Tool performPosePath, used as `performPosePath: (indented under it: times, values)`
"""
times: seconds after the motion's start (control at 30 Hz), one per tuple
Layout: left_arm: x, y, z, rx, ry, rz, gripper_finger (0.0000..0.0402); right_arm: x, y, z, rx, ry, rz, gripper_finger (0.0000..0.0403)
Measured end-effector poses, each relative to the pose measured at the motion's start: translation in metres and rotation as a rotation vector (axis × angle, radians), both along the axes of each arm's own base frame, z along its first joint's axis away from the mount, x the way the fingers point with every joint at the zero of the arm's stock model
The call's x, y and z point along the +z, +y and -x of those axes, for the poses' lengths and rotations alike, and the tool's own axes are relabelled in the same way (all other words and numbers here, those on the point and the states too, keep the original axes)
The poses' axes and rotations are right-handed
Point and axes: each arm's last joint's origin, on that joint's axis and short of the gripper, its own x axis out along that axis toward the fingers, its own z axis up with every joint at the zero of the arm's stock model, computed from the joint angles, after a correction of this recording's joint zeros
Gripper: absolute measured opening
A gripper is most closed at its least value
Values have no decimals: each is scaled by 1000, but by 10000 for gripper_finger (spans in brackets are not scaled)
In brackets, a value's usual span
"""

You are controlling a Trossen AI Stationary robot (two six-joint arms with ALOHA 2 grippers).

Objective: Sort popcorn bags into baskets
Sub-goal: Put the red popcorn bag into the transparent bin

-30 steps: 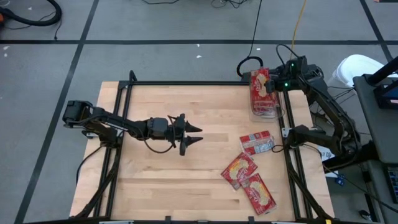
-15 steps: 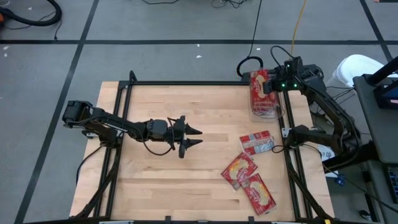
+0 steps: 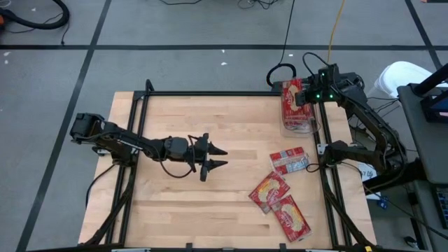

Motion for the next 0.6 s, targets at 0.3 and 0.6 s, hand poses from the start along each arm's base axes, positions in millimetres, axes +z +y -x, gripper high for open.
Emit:
performPosePath:
  times: [0.3,0.6]
  values:
    - [0,0,0,-1,0,0,186,0,0,0,3,3,1,70]
    - [0,0,0,0,0,-1,186,2,0,0,49,33,60,82]
